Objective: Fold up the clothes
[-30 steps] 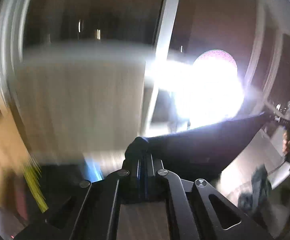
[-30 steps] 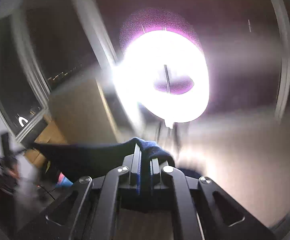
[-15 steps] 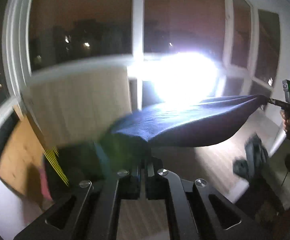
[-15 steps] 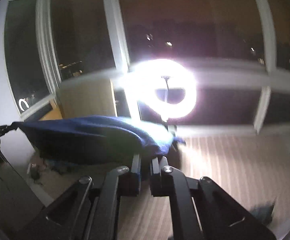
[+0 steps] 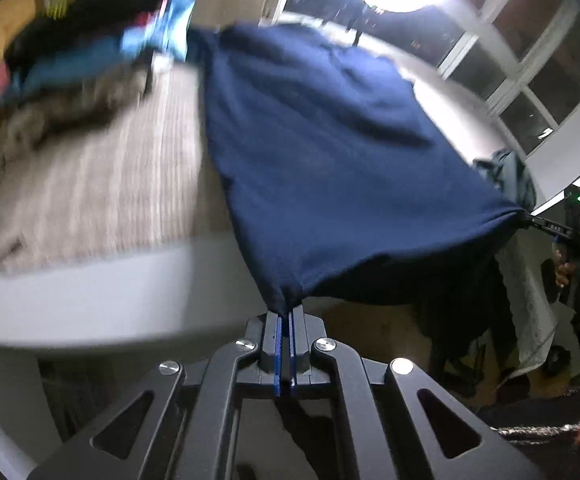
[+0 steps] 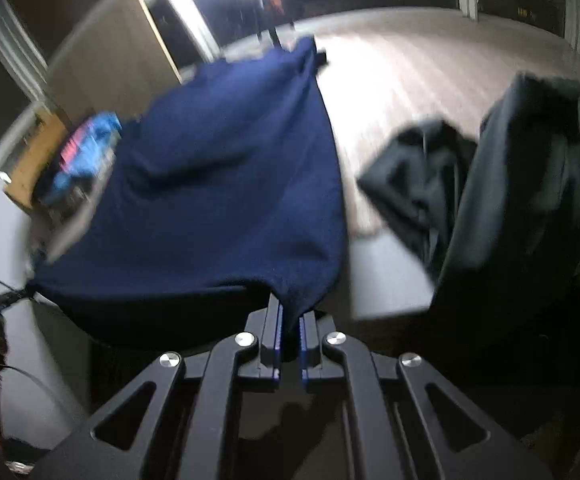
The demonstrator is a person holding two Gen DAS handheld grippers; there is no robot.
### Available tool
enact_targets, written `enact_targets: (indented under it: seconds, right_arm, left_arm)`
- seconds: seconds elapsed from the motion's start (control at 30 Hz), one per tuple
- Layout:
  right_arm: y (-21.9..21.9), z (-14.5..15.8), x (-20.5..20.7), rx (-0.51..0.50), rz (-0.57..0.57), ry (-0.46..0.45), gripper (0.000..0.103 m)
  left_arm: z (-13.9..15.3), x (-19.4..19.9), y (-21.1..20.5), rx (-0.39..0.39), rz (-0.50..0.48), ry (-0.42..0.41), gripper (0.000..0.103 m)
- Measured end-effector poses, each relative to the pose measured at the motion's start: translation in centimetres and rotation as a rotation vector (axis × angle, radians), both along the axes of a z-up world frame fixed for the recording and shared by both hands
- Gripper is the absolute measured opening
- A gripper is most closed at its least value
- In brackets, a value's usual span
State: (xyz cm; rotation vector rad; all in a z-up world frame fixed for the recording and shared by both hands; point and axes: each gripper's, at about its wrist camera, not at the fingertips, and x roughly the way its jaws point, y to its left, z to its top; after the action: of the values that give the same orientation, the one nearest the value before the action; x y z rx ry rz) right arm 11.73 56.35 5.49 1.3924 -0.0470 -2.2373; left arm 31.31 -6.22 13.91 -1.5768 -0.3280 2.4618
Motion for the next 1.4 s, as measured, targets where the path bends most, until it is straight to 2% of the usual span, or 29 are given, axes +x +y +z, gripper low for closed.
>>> enact_targets:
  seconds: [0.17,0.3,0.37,0.4,0.47,0.53,0.63,0.73,0.83,0.93,1.0,1.1,1.2,1.23,1.33,1.4]
  right_arm:
    - [0.5,-2.3,0.4,0.048,0.0,-0.047,0.006]
    - [0.5,-3.4,1.6,0.136,0.047,-0.07,0.006]
    - [0.0,-5.2,2.4,0.254,0.089,-0.107,0.008]
    - [0.0,-5.7,2.8,0.308,0.092,-0.112,0.012]
    - [0.9,-5.5,3.5,0.358,0.06,-0.121,0.015]
    - [2.3,-4.0,4.0,0.308,0.019,-0.116,0.015]
    - [4.0,-0.1,3.9,0.194,-0.035,-0.079,0.015]
    - [4.6,4.5,2.6,0.092,-0.073,-0.011,0.015]
    - [3.6,9.2,0.6,0.0,-0.057,0.066,0.019]
    - [1.6,12.8,-2.1,-0.003,-0.035,0.156,0.031]
    - [-0.1,14.5,-4.6,0.008,-0.014,0.206,0.033]
    - [-1.4,15.4,-9.8,0.035,0.001,0.245,0.033]
    - [-2.1,15.3,-15.1,0.04,0.018,0.244,0.033]
    - [-2.5,15.0,-17.3,0.041,0.026,0.239,0.036]
    - [-3.7,12.8,-24.5,0.01,0.038,0.185,0.04]
    - [-4.9,10.2,-29.1,-0.023,0.051,0.128,0.04]
  left_arm:
    - [-3.1,0.7,0.1,0.013,0.006,-0.064,0.002]
    - [-5.3,1.6,0.4,-0.026,-0.017,-0.128,0.002]
    - [-7.3,2.1,0.7,-0.068,-0.043,-0.218,0.004]
    - [-7.9,2.6,0.7,-0.105,-0.045,-0.253,0.003]
    - [-8.2,3.8,0.0,-0.123,-0.036,-0.286,0.003]
    - [-7.1,4.7,-0.8,-0.12,-0.008,-0.276,0.003]
    - [-3.9,4.5,-0.8,-0.126,-0.012,-0.209,0.002]
    - [0.1,2.3,1.7,-0.111,-0.087,-0.082,0.002]
    - [3.2,-0.4,5.0,-0.079,-0.167,0.024,0.003]
    - [5.1,-3.8,7.9,-0.063,-0.228,0.09,0.003]
    - [5.6,-6.3,9.5,-0.059,-0.252,0.115,0.003]
    - [5.9,-10.7,11.1,-0.068,-0.259,0.131,0.003]
    - [6.1,-15.7,13.1,-0.096,-0.266,0.137,0.005]
    - [6.0,-17.7,13.9,-0.106,-0.27,0.134,0.005]
    - [4.6,-23.5,15.1,-0.104,-0.242,0.115,0.005]
    - [3.4,-27.6,16.5,-0.132,-0.225,0.101,0.012]
